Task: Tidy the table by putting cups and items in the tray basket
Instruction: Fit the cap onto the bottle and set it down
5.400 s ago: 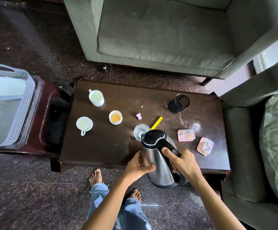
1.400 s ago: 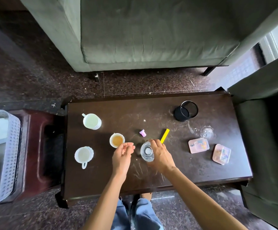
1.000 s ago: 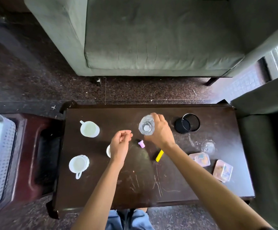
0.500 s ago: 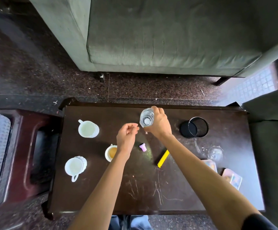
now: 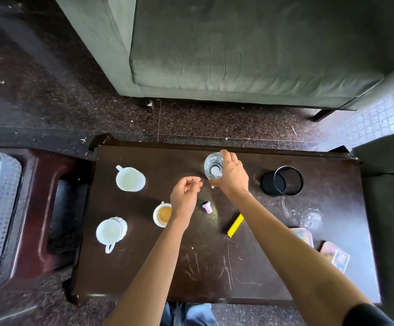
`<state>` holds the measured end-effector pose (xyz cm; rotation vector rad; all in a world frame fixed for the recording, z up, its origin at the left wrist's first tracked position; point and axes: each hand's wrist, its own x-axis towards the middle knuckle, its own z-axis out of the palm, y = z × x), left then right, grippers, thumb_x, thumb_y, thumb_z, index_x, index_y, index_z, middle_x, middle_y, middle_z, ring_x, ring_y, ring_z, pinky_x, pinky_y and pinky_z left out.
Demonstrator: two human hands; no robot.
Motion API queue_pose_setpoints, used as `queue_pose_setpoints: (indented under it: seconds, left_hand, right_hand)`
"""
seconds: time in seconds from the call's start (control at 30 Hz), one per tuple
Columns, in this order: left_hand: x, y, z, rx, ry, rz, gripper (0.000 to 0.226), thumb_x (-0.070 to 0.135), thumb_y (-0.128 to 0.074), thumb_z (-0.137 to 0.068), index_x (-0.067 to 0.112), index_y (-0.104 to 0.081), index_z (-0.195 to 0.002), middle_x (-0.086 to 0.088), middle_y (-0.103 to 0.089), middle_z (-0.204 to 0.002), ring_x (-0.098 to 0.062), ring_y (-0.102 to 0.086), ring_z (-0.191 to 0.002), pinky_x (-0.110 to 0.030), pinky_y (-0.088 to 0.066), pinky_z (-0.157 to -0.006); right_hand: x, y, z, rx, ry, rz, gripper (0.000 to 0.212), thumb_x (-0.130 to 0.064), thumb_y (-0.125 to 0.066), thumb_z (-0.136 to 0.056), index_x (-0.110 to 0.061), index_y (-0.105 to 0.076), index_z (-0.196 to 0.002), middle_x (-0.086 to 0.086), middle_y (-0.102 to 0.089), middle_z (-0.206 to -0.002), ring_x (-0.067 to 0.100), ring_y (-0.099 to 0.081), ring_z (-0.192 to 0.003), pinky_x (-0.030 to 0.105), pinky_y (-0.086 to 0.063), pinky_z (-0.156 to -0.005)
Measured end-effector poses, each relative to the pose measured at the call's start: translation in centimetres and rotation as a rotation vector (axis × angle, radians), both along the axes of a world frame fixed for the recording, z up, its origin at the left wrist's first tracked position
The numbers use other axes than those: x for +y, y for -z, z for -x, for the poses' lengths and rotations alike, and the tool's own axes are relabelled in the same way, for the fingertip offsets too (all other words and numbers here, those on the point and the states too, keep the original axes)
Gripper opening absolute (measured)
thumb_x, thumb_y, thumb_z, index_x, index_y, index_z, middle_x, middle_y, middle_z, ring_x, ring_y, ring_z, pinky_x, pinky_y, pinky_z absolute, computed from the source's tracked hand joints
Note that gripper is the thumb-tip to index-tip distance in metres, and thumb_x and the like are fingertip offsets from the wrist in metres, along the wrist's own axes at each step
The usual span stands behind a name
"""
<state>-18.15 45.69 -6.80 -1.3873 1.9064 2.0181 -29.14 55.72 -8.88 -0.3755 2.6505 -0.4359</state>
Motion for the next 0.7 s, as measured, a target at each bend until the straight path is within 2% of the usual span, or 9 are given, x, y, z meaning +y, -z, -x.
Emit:
queue_pose_setpoints:
  seconds: [0.13, 0.2, 0.27, 0.33, 0.4, 0.53, 0.63, 0.7]
  left_hand:
    - [-0.3, -0.5, -0.9, 0.016, 0.01, -0.011, 0.012, 0.016, -0.055, -0.092, 0.024, -0.064, -0.092, 0.011, -0.07, -0.09, -0.006, -0.067, -0.091, -0.027, -0.051, -0.087]
    - [-0.7, -0.7, -1.5, 0.019, -0.001, -0.016, 0.013, 0.017, -0.055, -0.092, 0.026, -0.064, -0.09, 0.011, -0.071, -0.089, -0.007, -0.067, -0.091, -0.029, -0.052, -0.088]
    - [-1.4, -1.0, -2.2, 0.024, -0.028, -0.024, 0.012, 0.018, -0.056, -0.091, 0.025, -0.065, -0.089, 0.009, -0.072, -0.089, -0.009, -0.068, -0.091, -0.032, -0.053, -0.09]
    - [-2.3, -1.4, -3.0, 0.037, -0.057, -0.033, 0.011, 0.017, -0.057, -0.09, 0.024, -0.065, -0.089, 0.006, -0.073, -0.09, -0.01, -0.068, -0.09, -0.035, -0.053, -0.092]
    - [-3.5, -2.0, -4.0, 0.053, -0.096, -0.045, 0.011, 0.015, -0.057, -0.09, 0.023, -0.065, -0.089, 0.004, -0.073, -0.09, -0.011, -0.068, -0.09, -0.035, -0.052, -0.093]
    - [-6.6, -3.2, -6.8, 0.086, -0.162, -0.031, 0.012, 0.013, -0.057, -0.091, 0.021, -0.066, -0.093, 0.005, -0.073, -0.093, -0.009, -0.069, -0.093, -0.03, -0.053, -0.089]
    - [-9.2, -3.8, -9.9, 0.09, -0.179, 0.018, 0.013, 0.014, -0.057, -0.093, 0.024, -0.064, -0.093, 0.005, -0.072, -0.098, -0.007, -0.068, -0.095, -0.025, -0.051, -0.088]
    - [-10.8, -3.9, -11.9, 0.083, -0.204, 0.043, 0.011, 0.014, -0.057, -0.092, 0.02, -0.065, -0.095, 0.004, -0.073, -0.098, -0.006, -0.068, -0.093, -0.024, -0.051, -0.087]
  right_hand:
    - [-0.4, -0.4, -0.2, 0.0, -0.013, -0.042, 0.097, -0.033, -0.087, -0.064, -0.018, -0.029, -0.141, 0.002, -0.044, -0.132, 0.027, -0.046, -0.118, 0.039, -0.05, -0.076]
    - [-0.6, -0.7, -0.4, -0.012, -0.015, -0.069, 0.103, -0.034, -0.086, -0.065, -0.017, -0.024, -0.146, 0.004, -0.041, -0.138, 0.028, -0.041, -0.122, 0.042, -0.05, -0.085]
    - [-0.9, -1.1, -0.8, -0.001, -0.023, -0.091, 0.112, -0.04, -0.086, -0.064, -0.014, -0.018, -0.15, 0.007, -0.033, -0.147, 0.032, -0.032, -0.13, 0.042, -0.043, -0.101]
    - [-1.5, -1.7, -1.8, 0.062, -0.02, -0.062, 0.114, -0.041, -0.085, -0.065, -0.01, -0.017, -0.15, 0.013, -0.026, -0.152, 0.035, -0.023, -0.137, 0.043, -0.029, -0.113]
    - [-2.7, -2.6, -3.4, 0.153, -0.03, 0.047, 0.101, -0.034, -0.083, -0.069, -0.006, -0.025, -0.147, 0.018, -0.029, -0.149, 0.038, -0.024, -0.136, 0.044, -0.025, -0.114]
    - [-6.2, -4.6, -7.3, 0.186, -0.147, 0.272, 0.069, -0.019, -0.073, -0.076, -0.003, -0.042, -0.136, 0.018, -0.038, -0.139, 0.035, -0.034, -0.126, 0.04, -0.03, -0.108]
    - [-9.2, -4.9, -10.1, 0.144, -0.265, 0.303, 0.06, -0.016, -0.071, -0.077, -0.003, -0.046, -0.131, 0.018, -0.039, -0.138, 0.034, -0.035, -0.125, 0.039, -0.033, -0.107]
    - [-10.8, -4.8, -11.8, 0.11, -0.311, 0.297, 0.058, -0.014, -0.069, -0.079, -0.004, -0.046, -0.131, 0.017, -0.039, -0.139, 0.035, -0.036, -0.126, 0.04, -0.036, -0.107]
